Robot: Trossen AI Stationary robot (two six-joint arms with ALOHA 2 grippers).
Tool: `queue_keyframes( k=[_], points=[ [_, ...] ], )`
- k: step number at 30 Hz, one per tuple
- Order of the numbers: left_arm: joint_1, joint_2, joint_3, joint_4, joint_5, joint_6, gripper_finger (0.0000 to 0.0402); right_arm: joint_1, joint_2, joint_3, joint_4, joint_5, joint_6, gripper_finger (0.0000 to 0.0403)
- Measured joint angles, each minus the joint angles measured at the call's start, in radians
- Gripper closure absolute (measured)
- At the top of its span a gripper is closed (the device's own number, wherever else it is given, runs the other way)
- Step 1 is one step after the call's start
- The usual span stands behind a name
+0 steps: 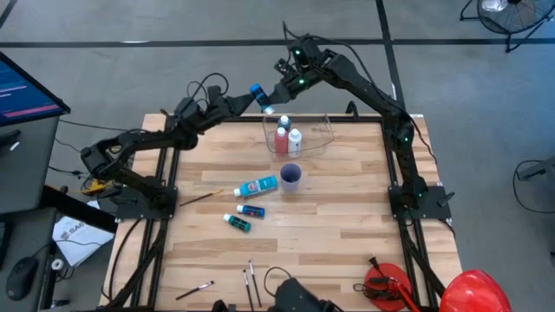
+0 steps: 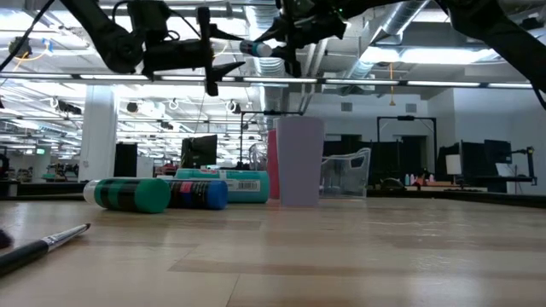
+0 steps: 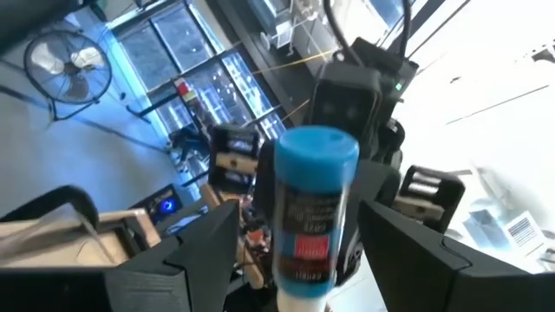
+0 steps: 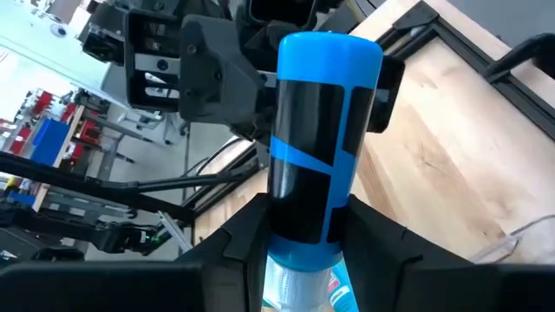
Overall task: Pick & Place Paint Supplies
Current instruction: Adjust the blue paint bottle in the transparent bin
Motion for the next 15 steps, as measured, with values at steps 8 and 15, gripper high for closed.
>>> queue_keyframes(
  k=[8,15],
  points=[
    [-0.008,0.000,0.025,-0.007,0.002,0.017,0.0172,0.008,0.000,0.000,0.027,0.000,0.027,0.0289],
    [-0.028,0.000,0.025,-0.016,-0.032,0.018,0.0172,0.010,0.001,0.000,0.088,0.001,0.072,0.0289]
  ],
)
